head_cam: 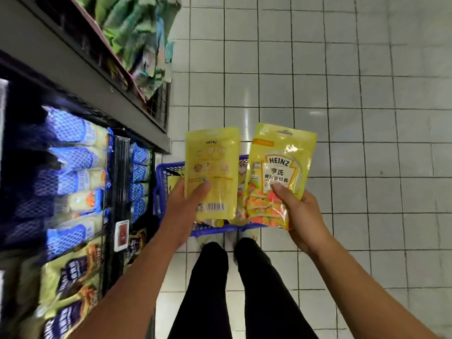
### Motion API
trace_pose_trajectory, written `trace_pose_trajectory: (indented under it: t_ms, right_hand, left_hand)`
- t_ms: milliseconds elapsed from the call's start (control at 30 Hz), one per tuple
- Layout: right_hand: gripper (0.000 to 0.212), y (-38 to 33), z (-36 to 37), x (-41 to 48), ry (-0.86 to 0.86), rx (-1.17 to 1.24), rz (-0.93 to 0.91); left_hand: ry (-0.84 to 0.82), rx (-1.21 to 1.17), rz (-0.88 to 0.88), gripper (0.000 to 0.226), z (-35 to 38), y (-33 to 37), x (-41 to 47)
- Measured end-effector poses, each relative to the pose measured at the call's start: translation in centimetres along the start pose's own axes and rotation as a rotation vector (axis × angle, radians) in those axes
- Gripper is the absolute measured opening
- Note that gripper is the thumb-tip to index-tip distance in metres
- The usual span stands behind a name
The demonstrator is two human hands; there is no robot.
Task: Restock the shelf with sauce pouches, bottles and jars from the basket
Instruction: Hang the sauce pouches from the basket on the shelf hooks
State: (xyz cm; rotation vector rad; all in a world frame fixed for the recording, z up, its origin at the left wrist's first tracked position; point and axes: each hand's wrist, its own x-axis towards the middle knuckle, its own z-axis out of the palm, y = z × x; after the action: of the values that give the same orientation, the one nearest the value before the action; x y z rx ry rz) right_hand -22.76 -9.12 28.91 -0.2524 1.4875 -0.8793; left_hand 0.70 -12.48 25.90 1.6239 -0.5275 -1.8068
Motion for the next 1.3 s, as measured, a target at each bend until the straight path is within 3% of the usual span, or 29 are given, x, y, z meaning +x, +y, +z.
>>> trace_pose_trajectory:
  t_ms: [200, 400, 567, 833, 1000, 1300]
  right_hand:
    - [0.055, -5.4, 2.2, -5.3, -0.026, -0.008, -0.062]
    - [0.055, -10.3, 3.9, -10.1, -0.127, -0.098, -0.117]
    - [0.047, -13.8, 4.9, -13.0, -0.281, -0.170, -0.208]
    - [0.038, -16.9, 6.2, -15.3, -0.493, -0.338, -0.265]
    - [0.048, -17.4, 7.1, -16.5, -0.599, -0.414, -0.298]
    - [0.023, -17.2, 8.9, -19.8, -0.818, -0.565, -0.350]
  left_hand:
    - [-0.007, -0.073, 0.172, 0.039, 0.0, 6.2, -6.0]
    - [0.000, -0.041, 0.317, 0.065, -0.5, 10.2, -11.9]
    - [0.076, -0.011, 0.419, 0.059, -0.4, 11.9, -16.6]
    - [0.239, -0.023, 0.491, 0.080, 0.4, 11.5, -22.4]
    - [0.352, -0.126, 0.523, 0.084, 1.0, 10.2, -25.6]
    - [0.586, -0.245, 0.600, 0.061, 1.6, 6.2, -31.7]
